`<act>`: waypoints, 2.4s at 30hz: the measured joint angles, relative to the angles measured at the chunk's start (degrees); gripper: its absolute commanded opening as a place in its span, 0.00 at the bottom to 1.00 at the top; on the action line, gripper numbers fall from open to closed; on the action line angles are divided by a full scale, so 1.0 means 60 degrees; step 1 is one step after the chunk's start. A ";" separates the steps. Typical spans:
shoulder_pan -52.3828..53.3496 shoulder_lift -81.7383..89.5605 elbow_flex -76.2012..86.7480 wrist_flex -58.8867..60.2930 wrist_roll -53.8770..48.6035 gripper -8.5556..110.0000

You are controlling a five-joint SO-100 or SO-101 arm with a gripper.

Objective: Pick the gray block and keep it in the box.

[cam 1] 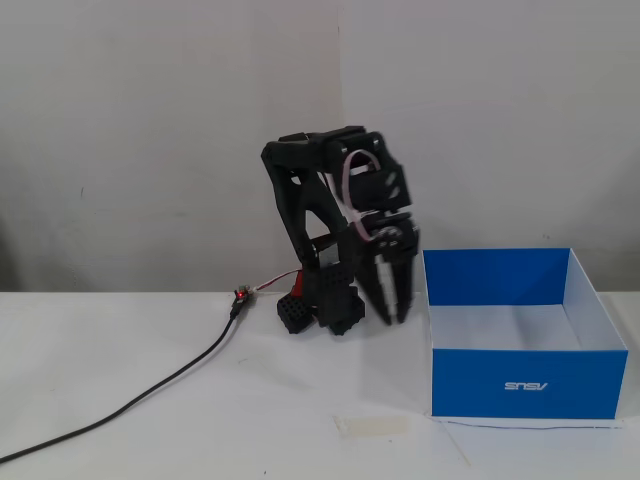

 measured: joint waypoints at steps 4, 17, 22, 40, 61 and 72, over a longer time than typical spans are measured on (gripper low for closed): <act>0.1567 0.0542 0.0732 -0.0806 -0.0073 0.07; 0.4585 0.2168 0.3691 -0.3047 0.1069 0.07; 0.4995 0.3823 0.5405 -0.3794 0.1919 0.07; 0.5332 0.8379 0.8203 -0.3984 0.4189 0.07; 0.5376 1.0635 0.9639 -0.2388 0.4658 0.07; 0.5376 1.0635 0.9712 -0.2388 0.4673 0.07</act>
